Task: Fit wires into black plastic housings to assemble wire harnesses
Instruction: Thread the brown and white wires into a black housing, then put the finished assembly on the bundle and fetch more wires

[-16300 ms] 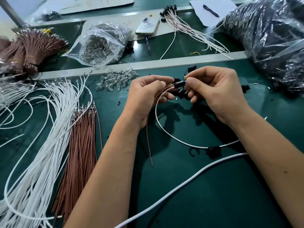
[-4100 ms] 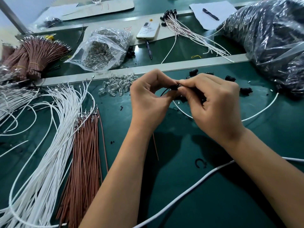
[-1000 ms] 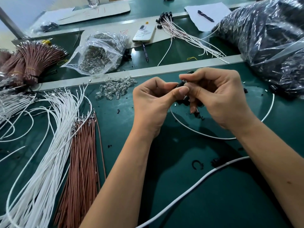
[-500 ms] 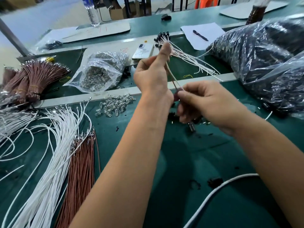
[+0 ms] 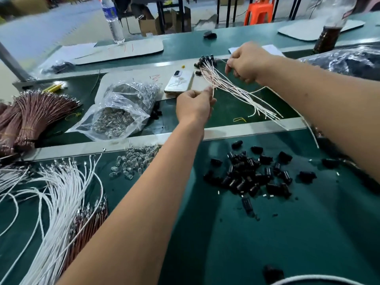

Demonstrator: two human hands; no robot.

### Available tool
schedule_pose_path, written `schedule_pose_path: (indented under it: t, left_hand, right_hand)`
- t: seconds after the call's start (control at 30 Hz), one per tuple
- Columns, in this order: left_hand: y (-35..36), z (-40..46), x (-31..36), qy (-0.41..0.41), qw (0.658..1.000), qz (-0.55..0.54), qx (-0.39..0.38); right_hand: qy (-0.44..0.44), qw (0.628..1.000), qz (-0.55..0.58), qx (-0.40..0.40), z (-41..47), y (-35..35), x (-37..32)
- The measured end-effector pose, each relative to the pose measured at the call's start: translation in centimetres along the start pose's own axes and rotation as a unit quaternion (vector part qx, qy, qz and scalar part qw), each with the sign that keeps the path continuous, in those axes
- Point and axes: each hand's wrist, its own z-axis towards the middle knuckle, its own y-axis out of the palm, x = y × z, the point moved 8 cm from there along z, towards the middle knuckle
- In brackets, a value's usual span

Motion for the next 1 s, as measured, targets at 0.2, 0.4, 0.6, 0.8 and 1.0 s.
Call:
schedule_pose_path:
  t: [0.2,0.4,0.6,0.8,1.0]
  left_hand:
    - [1.9,1.5,-0.6,0.014,0.982,0.157,-0.101]
    - [0.7,-0.6,-1.1,0.081,0.893,0.385,-0.217]
    - [-0.5,-5.8,-2.5,0.081,0.801,0.488,-0.339]
    - [-2.3,-7.7,-1.6,0.139,0.817,0.508,-0.235]
    - [-12.1,-8.6,0.3,0.141,0.924,0.356,0.000]
  right_hand:
    - [-0.066,0.979,-0.165,0.099,5.6,1.1,-1.2]
    - [-0.111,0.934,-0.337,-0.051,3.5,6.3,0.1]
    - [-0.210,0.952,-0.222,-0.031,-4.8,5.7,-1.7]
    - [-0.229,0.957,-0.178,-0.034,-13.9,4.1,-3.5]
    - [-0.260,0.929,-0.179,-0.191,-21.9,9.4,-6.9]
